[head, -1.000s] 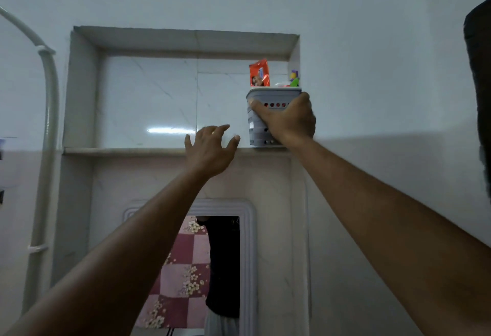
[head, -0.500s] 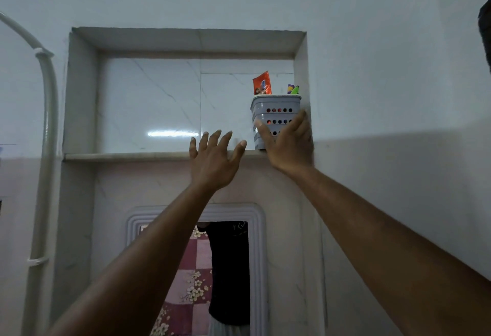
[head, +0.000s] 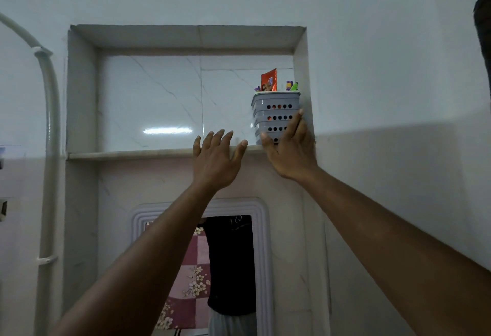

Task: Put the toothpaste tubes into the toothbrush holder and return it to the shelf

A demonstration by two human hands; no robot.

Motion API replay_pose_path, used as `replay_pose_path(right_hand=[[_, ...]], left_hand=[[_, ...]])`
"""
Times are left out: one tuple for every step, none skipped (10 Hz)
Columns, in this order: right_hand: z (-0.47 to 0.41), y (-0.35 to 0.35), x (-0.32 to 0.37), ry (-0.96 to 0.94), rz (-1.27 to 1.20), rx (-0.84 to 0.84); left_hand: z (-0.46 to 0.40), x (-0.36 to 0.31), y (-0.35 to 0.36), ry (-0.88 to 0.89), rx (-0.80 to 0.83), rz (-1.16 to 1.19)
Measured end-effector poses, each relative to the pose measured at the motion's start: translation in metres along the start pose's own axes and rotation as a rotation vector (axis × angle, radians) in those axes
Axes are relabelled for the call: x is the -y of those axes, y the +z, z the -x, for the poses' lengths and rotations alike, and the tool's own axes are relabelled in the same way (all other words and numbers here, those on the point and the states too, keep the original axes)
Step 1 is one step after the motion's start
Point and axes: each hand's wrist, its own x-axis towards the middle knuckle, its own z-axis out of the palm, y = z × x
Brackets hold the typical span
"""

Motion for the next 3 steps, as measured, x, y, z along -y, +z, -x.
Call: replay_pose_path(right_hand=[[0.008, 0.001, -0.011, -0.053, -0.037, -0.018], [0.021, -0.005, -0.015, -0.063, -0.121, -0.077], [0.029, -0.012, -0.014, -0.058, -0.145, -0.188]], left_hand=[[0.003, 0.006, -0.001, 0.033, 0.004, 0.02], [0.012, 0.006, -0.005, 0.056, -0.012, 0.067], [0.022, 0.008, -0.011, 0.089, -0.069, 0.206]])
